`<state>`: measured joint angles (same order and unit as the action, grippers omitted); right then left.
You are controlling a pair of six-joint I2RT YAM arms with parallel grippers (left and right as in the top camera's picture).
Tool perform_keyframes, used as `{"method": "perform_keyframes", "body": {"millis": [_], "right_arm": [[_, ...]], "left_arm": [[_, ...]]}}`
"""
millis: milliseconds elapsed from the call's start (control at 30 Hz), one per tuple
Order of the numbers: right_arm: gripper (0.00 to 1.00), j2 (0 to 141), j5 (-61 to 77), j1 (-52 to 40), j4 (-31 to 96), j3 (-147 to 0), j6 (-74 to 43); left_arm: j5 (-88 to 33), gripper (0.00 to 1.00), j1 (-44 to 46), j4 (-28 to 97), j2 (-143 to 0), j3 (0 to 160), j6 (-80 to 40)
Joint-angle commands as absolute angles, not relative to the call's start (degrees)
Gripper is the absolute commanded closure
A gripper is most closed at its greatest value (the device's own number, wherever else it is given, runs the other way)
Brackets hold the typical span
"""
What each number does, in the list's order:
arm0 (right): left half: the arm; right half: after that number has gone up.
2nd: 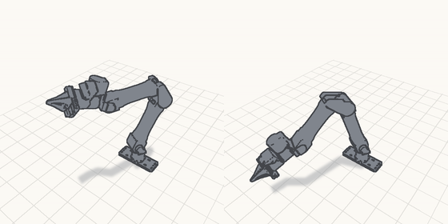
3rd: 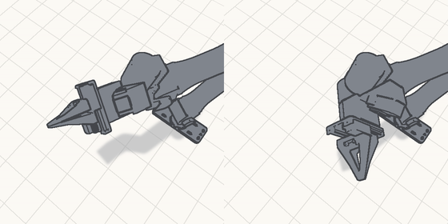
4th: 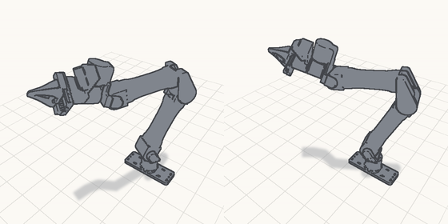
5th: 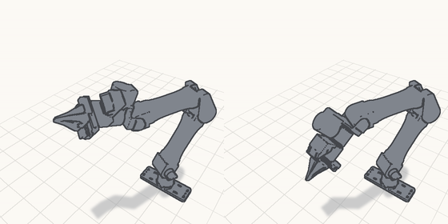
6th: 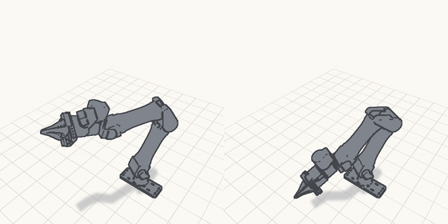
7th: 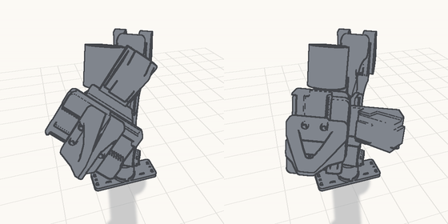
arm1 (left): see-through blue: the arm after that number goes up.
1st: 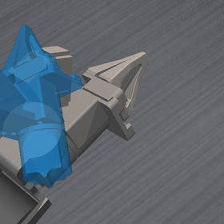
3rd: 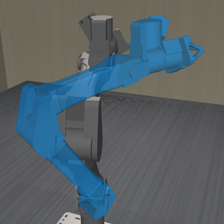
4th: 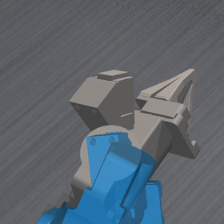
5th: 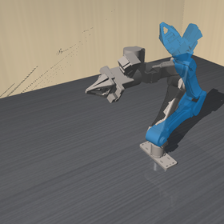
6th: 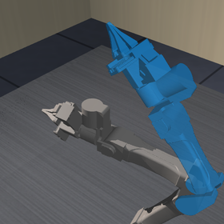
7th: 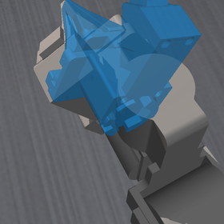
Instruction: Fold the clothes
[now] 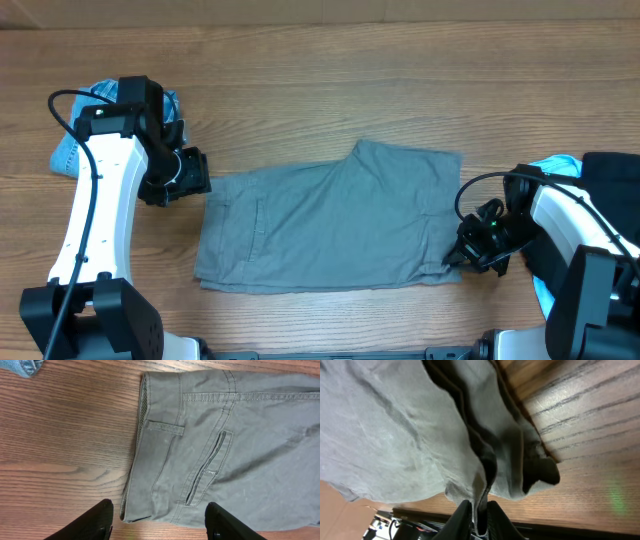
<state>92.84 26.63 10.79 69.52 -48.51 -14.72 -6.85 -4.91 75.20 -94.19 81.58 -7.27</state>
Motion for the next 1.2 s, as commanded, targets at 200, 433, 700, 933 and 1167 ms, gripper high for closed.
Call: {"method": "perform_keyframes", "body": {"millis": [200, 433, 700, 933, 1167], "right_arm": [[0.67, 91.94, 27.09, 10.57, 69.32, -48.86, -13.06], [0.81, 91.94, 27.33, 10.57, 64.53, -44.12, -14.17], [0.96, 91.85, 28.82, 10.68, 67.35, -48.31, -13.21], [0.96, 90.70, 31.22, 10.68, 70.11, -57.84, -13.26], [0.96, 90.70, 31.20, 10.68, 70.19, -59.44, -13.43]], "left_arm": [[-7.29, 0.37, -4.69, 74.54, -94.06, 82.21, -6.37], [-7.29, 0.37, -4.69, 74.54, -94.06, 82.21, -6.37], [-7.29, 0.39, -4.69, 75.33, -94.06, 82.21, -6.35], [-12.58, 0.42, -6.11, 81.62, -94.04, 82.24, -4.64], [-13.19, 0.39, -6.35, 82.52, -94.04, 79.11, -6.57]]}}
